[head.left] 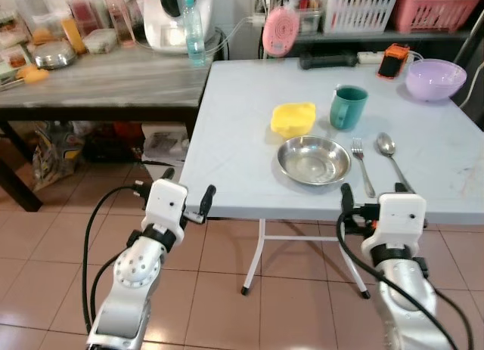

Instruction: Setting the table

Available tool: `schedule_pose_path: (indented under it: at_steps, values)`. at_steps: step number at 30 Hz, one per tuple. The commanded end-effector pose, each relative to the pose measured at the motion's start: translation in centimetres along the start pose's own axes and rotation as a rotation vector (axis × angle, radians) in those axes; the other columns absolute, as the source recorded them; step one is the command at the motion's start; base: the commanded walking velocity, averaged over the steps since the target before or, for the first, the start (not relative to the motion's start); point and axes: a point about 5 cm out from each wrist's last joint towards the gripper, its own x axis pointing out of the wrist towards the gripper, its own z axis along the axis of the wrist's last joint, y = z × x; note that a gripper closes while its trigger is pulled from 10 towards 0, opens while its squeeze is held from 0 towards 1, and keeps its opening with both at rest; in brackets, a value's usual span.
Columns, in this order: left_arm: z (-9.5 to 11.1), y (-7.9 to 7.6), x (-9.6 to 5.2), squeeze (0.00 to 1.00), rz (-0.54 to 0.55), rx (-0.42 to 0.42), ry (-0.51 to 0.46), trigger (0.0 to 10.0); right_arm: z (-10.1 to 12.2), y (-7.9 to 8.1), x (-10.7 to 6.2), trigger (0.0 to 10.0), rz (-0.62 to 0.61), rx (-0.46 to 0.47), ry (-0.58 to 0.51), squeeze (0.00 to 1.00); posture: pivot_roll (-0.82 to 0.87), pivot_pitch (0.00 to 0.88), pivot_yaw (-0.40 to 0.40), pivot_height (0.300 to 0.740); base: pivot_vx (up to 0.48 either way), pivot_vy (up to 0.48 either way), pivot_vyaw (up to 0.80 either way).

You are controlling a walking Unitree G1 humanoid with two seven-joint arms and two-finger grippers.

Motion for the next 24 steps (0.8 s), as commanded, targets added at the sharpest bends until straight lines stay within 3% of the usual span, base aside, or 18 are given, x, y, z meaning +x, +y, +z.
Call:
schedule_pose_path:
  at_steps: [1,18,24]
  values:
    - [0.3,0.1,0.1,0.00,0.000,-0.001,-0.017,10.0,0.1,-0.3,0.1,10.0,-0.008,0.005,0.009,0.00,-0.10,0.023,0.080,0.740,0.000,0.000,0.00]
    - [0.6,-0.7,0.4,0.00,-0.063,-0.080,-0.039,10.0,0.7,-0.2,0.2,10.0,0.057,0.043,-0.024,0.00,-0.11,0.024,0.075,0.740,0.000,0.000,0.00]
    - [0.6,-1.2,0.4,0.00,-0.091,-0.101,-0.049,10.0,0.6,-0.5,0.1,10.0,0.051,0.042,-0.021,0.00,-0.11,0.025,0.072,0.740,0.334,0.000,0.00]
